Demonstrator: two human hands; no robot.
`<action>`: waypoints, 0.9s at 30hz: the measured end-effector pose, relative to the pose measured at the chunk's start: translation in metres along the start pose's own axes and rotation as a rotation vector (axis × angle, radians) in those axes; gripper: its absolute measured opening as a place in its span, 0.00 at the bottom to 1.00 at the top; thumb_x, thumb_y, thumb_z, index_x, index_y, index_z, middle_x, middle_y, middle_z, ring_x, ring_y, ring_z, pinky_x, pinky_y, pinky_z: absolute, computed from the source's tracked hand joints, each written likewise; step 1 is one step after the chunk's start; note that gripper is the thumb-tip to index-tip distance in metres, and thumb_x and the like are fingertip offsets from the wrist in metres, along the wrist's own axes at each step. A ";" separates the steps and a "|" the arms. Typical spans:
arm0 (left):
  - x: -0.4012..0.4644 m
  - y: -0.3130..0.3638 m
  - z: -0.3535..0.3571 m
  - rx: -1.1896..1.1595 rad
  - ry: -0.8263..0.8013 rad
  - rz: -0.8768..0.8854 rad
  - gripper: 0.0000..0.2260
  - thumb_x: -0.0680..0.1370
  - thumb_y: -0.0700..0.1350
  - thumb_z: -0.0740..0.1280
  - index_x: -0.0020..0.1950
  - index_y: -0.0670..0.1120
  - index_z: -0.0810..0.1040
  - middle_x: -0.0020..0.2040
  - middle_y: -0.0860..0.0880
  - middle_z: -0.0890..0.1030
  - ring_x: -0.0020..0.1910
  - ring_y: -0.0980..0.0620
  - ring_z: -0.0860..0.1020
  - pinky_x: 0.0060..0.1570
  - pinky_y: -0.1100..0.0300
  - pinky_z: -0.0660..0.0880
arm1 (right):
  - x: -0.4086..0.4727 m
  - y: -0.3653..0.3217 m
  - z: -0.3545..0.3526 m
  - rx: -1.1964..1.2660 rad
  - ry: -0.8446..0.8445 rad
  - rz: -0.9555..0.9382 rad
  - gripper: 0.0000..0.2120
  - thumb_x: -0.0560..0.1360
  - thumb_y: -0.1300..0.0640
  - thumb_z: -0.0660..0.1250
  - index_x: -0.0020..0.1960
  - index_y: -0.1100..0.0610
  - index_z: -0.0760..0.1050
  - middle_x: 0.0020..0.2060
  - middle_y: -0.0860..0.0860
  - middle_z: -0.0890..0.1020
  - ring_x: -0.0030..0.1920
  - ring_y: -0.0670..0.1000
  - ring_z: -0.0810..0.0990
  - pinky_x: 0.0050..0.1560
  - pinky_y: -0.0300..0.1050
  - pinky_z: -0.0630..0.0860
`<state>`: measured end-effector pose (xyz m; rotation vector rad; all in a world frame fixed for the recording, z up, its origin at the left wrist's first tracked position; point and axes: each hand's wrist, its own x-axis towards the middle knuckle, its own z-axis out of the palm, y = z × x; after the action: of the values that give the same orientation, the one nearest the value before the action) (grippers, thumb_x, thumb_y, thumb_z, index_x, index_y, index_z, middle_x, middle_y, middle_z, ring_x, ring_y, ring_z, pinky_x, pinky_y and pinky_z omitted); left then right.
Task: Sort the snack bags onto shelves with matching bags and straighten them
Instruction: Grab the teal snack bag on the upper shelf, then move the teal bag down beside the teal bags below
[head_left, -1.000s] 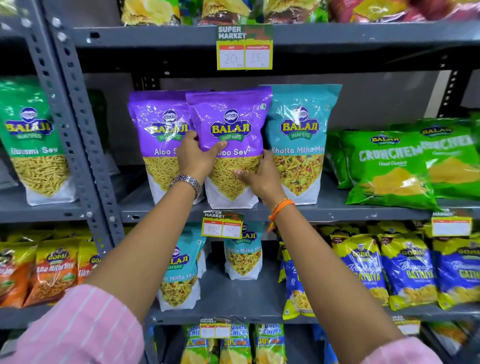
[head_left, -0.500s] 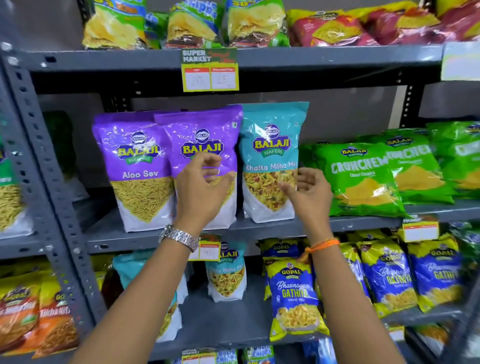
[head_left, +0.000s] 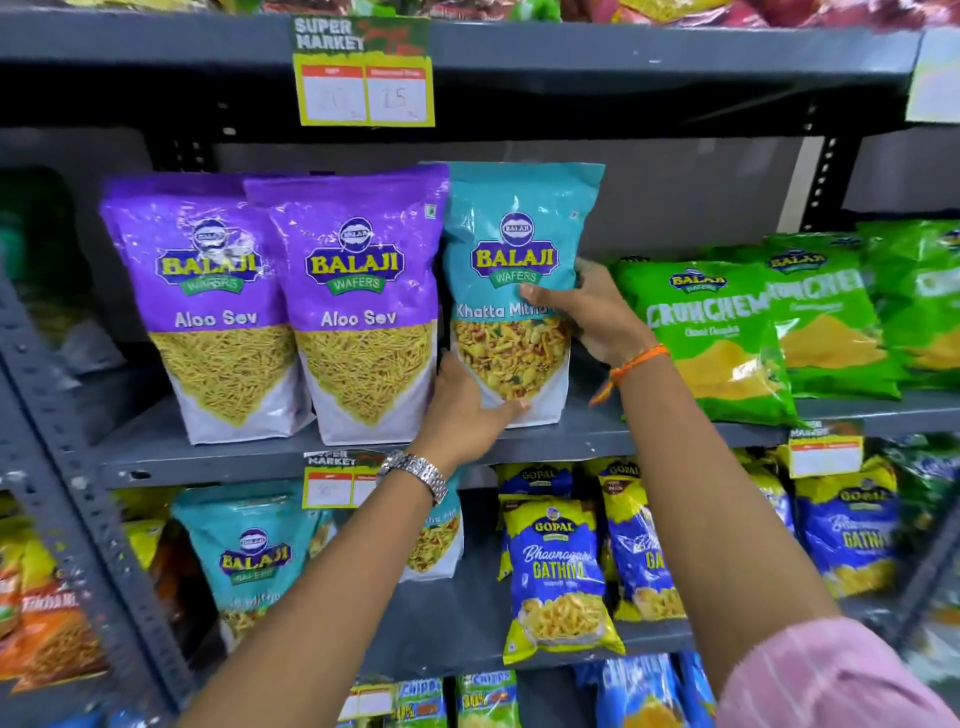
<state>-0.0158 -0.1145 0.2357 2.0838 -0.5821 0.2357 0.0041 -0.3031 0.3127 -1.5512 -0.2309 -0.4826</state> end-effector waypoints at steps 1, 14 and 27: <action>0.003 -0.001 0.003 -0.012 0.030 -0.004 0.41 0.75 0.50 0.77 0.79 0.40 0.57 0.77 0.43 0.66 0.78 0.45 0.66 0.72 0.60 0.63 | 0.000 0.001 -0.002 0.000 0.015 0.000 0.25 0.68 0.67 0.77 0.64 0.67 0.76 0.58 0.61 0.85 0.59 0.60 0.85 0.59 0.55 0.82; 0.017 0.009 0.032 -0.104 0.169 0.010 0.48 0.58 0.57 0.86 0.71 0.43 0.68 0.67 0.45 0.81 0.65 0.45 0.80 0.63 0.50 0.79 | -0.036 -0.021 -0.032 -0.037 0.196 -0.053 0.18 0.66 0.70 0.78 0.54 0.62 0.81 0.43 0.49 0.88 0.45 0.49 0.88 0.44 0.41 0.83; -0.099 -0.014 -0.007 -0.164 0.024 0.021 0.42 0.48 0.61 0.87 0.57 0.54 0.75 0.53 0.57 0.86 0.53 0.58 0.85 0.55 0.51 0.83 | -0.170 -0.033 0.002 -0.068 0.182 -0.106 0.31 0.59 0.62 0.82 0.60 0.59 0.77 0.49 0.53 0.89 0.50 0.53 0.88 0.47 0.48 0.85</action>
<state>-0.0948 -0.0718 0.1915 1.9153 -0.5889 0.2172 -0.1609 -0.2736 0.2677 -1.5555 -0.1585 -0.7172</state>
